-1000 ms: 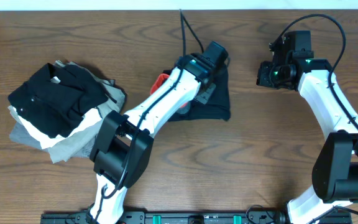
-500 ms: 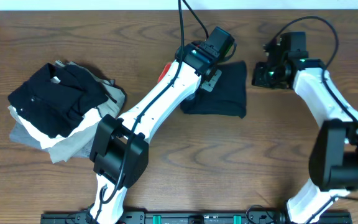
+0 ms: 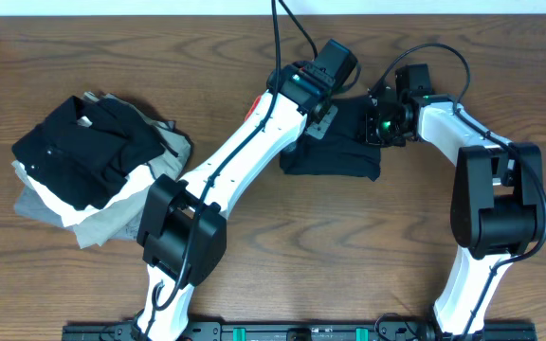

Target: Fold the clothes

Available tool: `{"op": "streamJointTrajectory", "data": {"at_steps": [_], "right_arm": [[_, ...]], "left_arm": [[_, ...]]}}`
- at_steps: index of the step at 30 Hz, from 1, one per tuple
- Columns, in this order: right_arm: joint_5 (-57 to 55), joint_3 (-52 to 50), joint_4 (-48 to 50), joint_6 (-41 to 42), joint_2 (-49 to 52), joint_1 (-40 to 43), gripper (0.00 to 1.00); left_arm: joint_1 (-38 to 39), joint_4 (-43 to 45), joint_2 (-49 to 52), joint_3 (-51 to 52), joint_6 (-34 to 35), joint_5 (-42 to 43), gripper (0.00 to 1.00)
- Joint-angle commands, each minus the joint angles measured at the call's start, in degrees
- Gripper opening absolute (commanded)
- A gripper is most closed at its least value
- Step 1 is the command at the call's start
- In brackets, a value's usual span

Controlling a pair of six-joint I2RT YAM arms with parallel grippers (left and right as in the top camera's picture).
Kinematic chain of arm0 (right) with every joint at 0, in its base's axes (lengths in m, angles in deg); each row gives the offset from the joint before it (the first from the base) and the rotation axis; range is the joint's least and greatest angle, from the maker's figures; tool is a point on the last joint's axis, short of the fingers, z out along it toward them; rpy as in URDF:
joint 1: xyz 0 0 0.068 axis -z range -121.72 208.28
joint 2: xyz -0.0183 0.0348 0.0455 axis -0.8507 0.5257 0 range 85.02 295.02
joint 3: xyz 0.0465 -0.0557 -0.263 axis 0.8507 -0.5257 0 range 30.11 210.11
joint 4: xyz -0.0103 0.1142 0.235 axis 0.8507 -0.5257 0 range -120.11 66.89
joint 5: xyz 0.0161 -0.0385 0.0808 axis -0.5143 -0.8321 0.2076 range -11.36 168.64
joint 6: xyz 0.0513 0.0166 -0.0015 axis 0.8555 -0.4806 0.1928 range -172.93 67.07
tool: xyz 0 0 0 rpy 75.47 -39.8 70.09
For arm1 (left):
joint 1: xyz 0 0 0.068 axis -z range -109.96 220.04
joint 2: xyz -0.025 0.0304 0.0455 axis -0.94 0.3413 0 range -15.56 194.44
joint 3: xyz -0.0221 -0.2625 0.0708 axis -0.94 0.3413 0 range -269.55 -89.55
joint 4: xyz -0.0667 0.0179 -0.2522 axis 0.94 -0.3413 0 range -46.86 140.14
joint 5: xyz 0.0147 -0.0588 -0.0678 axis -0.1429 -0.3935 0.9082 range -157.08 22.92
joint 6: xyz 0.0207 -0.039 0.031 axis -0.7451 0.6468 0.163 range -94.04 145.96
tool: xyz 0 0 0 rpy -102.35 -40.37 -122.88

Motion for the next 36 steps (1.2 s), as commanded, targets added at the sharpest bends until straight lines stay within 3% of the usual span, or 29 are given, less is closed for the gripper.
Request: {"op": "streamJointTrajectory", "data": {"at_steps": [1, 10, 24, 28, 31, 36], "right_arm": [[-3.17, -1.07, -1.55, -0.39, 4.55, -0.70, 0.01], [-3.15, -1.09, -3.23, -0.22, 5.44, -0.90, 0.01], [-3.54, -1.09, -4.20, -0.20, 5.42, -0.92, 0.01], [-3.52, -1.09, -4.83, -0.20, 5.42, -0.98, 0.01], [-3.54, -1.09, -4.83, -0.17, 5.42, -0.96, 0.01], [-3.78, -1.09, -5.60, -0.17, 5.42, -0.61, 0.01]], "left_arm": [[0.24, 2.86, -1.20, -3.74, 1.05, 3.52, 0.12], [0.59, 7.37, 3.15, -3.72, 3.30, 9.97, 0.12], [5.33, 8.96, 9.73, -3.72, 1.14, 11.41, 0.13], [5.55, 10.86, 10.01, -3.72, 1.14, 11.47, 0.27], [5.70, 11.74, 10.01, -3.72, 1.14, 11.47, 0.53], [5.70, 11.41, 9.99, -3.72, 1.14, 11.47, 0.58]]}}
